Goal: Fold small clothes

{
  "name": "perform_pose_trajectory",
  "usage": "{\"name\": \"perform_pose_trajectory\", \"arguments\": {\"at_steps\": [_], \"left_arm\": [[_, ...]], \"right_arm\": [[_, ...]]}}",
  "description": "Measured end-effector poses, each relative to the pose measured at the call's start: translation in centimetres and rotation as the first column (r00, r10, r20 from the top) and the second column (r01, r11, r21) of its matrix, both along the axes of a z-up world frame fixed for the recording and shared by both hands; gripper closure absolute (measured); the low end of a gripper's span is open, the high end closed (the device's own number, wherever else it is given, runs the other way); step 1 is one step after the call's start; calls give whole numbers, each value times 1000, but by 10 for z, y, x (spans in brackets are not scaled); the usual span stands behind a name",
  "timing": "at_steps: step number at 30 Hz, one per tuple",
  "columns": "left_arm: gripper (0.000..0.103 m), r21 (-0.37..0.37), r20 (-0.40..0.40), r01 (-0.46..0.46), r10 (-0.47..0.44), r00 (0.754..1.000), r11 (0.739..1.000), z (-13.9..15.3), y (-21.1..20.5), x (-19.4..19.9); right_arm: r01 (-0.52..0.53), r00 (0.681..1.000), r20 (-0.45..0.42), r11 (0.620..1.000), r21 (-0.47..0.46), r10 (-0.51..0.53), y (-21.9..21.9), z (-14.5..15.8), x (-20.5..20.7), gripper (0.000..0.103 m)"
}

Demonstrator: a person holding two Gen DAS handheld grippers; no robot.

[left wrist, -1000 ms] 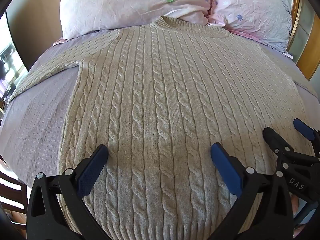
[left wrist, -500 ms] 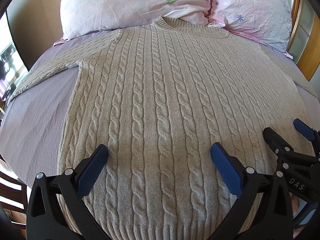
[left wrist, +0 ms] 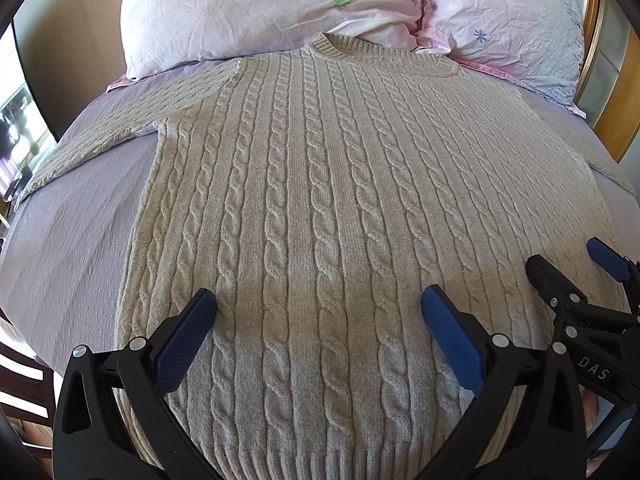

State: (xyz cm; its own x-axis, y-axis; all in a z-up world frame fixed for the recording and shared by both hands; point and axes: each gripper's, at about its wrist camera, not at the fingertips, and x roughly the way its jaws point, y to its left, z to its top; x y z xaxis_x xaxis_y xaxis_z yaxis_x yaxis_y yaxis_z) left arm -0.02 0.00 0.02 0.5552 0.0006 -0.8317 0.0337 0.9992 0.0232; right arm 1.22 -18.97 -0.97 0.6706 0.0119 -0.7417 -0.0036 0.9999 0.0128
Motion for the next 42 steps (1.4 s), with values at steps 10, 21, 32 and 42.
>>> {"name": "perform_pose_trajectory", "arguments": {"at_steps": [10,21,32,42], "left_arm": [[1,0,0,0,0,1000,1000,0,0,0],[1,0,0,0,0,1000,1000,0,0,0],[1,0,0,0,0,1000,1000,0,0,0],[1,0,0,0,0,1000,1000,0,0,0]], "right_arm": [[0,1000,-1,1000,0,0,0,0,0,2],[0,1000,-3,1000,-1,0,0,1,0,2],[0,1000,-4,1000,-1,0,0,4,3,2],[-3,1000,-7,1000,-3,3,1,4,3,2]]}}
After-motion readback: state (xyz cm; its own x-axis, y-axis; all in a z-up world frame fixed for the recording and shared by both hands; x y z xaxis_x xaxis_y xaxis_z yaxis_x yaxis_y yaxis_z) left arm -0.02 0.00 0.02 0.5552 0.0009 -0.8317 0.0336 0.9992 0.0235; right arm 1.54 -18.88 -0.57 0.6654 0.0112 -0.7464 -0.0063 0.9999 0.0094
